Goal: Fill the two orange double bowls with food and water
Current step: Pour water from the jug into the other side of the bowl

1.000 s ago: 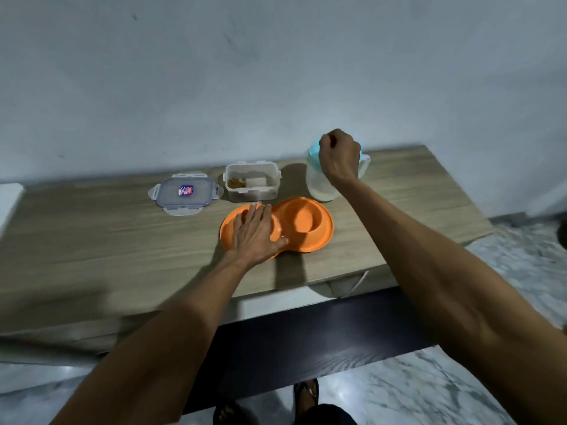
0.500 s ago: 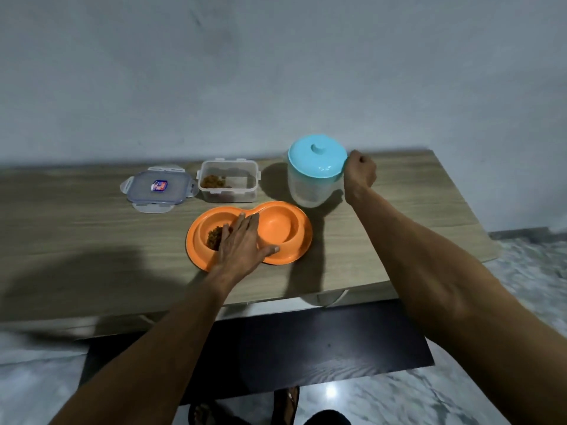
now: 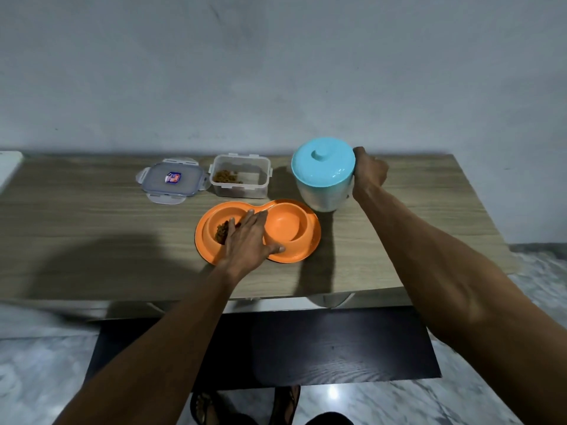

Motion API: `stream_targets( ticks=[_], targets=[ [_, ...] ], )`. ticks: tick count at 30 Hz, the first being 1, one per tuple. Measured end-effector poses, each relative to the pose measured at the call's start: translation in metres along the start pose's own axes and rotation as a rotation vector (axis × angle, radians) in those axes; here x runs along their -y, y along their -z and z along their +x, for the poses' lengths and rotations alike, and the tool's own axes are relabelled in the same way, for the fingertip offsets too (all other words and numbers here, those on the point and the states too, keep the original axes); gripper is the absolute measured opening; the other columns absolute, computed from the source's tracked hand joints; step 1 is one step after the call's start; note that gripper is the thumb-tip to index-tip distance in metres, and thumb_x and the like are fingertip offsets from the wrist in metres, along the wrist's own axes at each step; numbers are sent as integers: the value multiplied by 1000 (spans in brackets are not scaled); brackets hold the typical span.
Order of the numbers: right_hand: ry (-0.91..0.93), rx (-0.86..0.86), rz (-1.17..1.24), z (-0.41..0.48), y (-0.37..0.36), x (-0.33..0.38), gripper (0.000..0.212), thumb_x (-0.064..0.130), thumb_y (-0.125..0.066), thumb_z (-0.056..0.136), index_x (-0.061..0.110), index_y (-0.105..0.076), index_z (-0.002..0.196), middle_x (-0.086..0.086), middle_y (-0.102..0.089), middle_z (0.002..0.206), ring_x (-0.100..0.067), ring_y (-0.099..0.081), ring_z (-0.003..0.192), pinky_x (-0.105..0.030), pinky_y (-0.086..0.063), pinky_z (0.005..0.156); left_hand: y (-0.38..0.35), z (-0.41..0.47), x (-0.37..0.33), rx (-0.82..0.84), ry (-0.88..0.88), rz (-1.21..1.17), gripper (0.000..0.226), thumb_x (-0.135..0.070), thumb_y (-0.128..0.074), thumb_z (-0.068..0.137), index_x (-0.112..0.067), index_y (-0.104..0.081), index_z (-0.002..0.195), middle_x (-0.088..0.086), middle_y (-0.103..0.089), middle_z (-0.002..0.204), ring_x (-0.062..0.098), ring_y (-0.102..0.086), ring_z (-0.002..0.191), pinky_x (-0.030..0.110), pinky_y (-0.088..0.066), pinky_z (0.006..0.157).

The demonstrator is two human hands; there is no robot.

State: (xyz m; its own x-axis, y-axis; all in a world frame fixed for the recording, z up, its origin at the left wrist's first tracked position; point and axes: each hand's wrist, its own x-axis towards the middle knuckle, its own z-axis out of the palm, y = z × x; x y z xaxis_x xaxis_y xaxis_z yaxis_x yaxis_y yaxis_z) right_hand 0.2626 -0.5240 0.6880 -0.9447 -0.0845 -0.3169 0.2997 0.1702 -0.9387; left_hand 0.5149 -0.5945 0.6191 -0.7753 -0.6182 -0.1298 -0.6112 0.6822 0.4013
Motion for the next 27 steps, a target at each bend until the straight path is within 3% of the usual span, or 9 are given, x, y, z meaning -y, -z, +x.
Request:
stream_targets(
  ticks=[8,16,27],
  targets=[
    [264,72,-263,-14,7,16,41,18,-63,76,13,-37,45,3,-33,44,-15,-29,49,-29,-35,57,2,-1,1,14,-1,-44,95,-54,-68,81,-16,-21,154,6,-27,161,21,-9,152,54,0,119],
    [508,93,-486,-33,11,23,42,23,-60,74,10,-35,42,-5,-30,44,-20,-29,54,-31,-35,59,1,-1,3,4,-19,-49,96,-55,-69,80,-17,-21,155,5,-27,161,22,-10,152,57,-1,119],
    [614,118,-608,-45,9,29,41,16,-56,71,12,-30,41,-3,-20,41,-19,-20,50,-33,-30,56,1,0,3,2,-20,-48,97,-53,-71,79,-17,-21,155,6,-26,161,22,-10,152,57,0,119]
  ],
)
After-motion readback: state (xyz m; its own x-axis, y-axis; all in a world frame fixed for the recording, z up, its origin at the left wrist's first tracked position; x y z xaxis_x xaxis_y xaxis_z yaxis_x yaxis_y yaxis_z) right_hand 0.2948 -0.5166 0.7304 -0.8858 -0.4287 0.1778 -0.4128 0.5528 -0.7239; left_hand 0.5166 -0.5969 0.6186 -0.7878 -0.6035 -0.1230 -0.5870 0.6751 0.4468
